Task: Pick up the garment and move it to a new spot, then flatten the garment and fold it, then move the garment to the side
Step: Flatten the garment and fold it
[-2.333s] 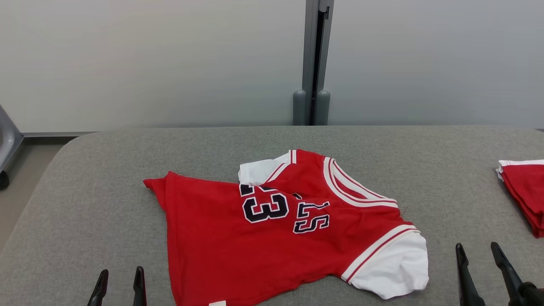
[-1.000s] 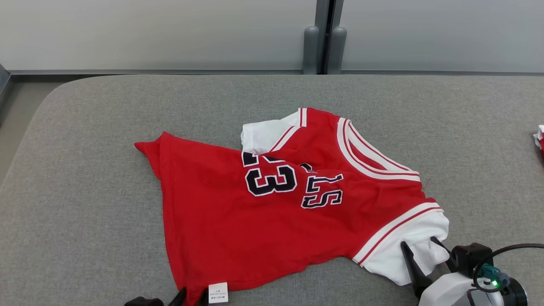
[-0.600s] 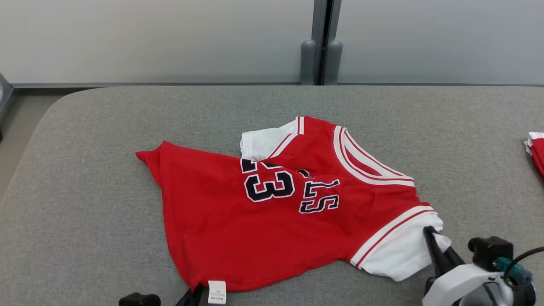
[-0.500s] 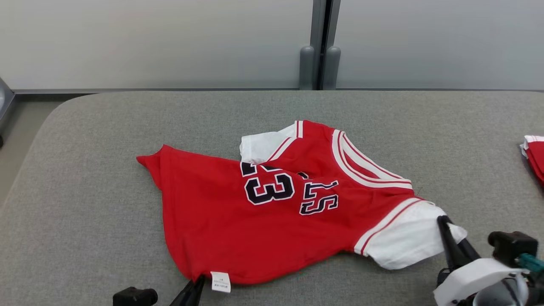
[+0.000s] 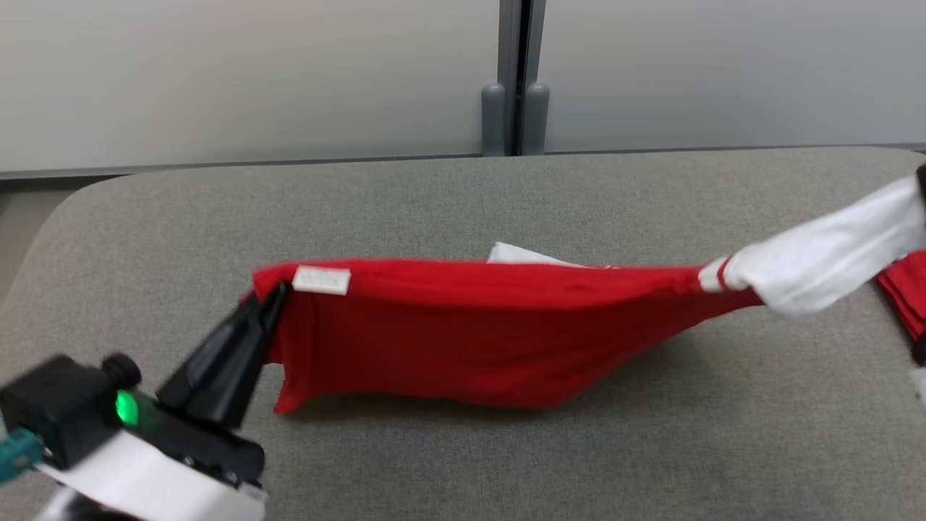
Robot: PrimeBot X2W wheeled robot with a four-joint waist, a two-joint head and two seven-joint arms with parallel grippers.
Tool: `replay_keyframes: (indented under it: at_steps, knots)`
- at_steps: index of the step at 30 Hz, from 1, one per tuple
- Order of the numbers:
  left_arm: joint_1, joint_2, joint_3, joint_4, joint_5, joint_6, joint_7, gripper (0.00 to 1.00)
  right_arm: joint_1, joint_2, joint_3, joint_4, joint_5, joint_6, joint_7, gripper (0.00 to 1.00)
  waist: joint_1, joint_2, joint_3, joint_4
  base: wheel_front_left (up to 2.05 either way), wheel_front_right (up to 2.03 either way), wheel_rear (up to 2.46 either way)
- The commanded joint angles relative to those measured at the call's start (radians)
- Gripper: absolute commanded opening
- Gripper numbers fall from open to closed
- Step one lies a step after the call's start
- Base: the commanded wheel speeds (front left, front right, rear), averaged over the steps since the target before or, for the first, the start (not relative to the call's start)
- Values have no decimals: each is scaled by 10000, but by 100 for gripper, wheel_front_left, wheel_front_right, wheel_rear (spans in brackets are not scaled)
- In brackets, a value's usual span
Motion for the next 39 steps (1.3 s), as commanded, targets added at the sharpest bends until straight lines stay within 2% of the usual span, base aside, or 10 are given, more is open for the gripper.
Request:
replay_keyframes:
  at_steps: [1, 3, 6, 12, 17, 23, 24, 31, 35, 39]
  knots:
    - [-560, 188, 162, -116, 37, 65, 180, 0, -443, -174, -131, -164, 90, 1, 241, 0, 0, 0, 261, -79, 0, 0, 0]
    - [-1665, 365, 269, -217, -75, 41, 624, 0, -1428, -469, -321, -354, 152, 1, 769, 0, 0, 0, 633, -137, 0, 0, 0]
    - [-4392, 648, 197, 441, -561, -129, 1498, 0, -3764, -900, -647, 224, -81, 1, 1768, 0, 0, 0, 1702, -105, 0, 0, 0]
    - [-9081, 646, -248, 3413, -803, -302, 2294, 0, -7957, -1409, -102, 2438, -907, 1, 2721, 0, 0, 0, 3543, -63, 0, 0, 0]
    - [-12458, 375, -860, 6545, -231, -452, 1818, 0, -11345, -1167, 583, 4951, -2015, 1, 2264, 0, 0, 0, 4722, -28, 0, 0, 0]
    - [-15567, 66, -1193, 9934, 561, -513, -3, 0, -14732, -641, 1131, 7916, -3692, 1, 484, 0, 0, 0, 5704, -101, 0, 0, 0]
    - [-15567, 66, -1193, 9934, 561, -513, -3, 0, -14732, -641, 1131, 7916, -3692, 1, 484, 0, 0, 0, 5704, -101, 0, 0, 0]
    - [-17385, -306, -1542, 12762, 1379, -541, -2759, 0, -16547, -154, 1164, 10412, -4611, -1, -1613, 0, 0, 0, 6624, -263, 0, 0, 0]
    - [-16834, -606, -1787, 14003, 1245, -556, -3803, 0, -15547, -2, 1385, 11277, -4286, -1, -2594, 0, 0, 0, 6763, -223, 0, 0, 0]
    - [-15600, -789, -2321, 14840, 926, -565, -4692, 0, -13510, 34, 1769, 11446, -3379, -1, -3585, 0, 0, 0, 6377, -194, 0, 0, 0]
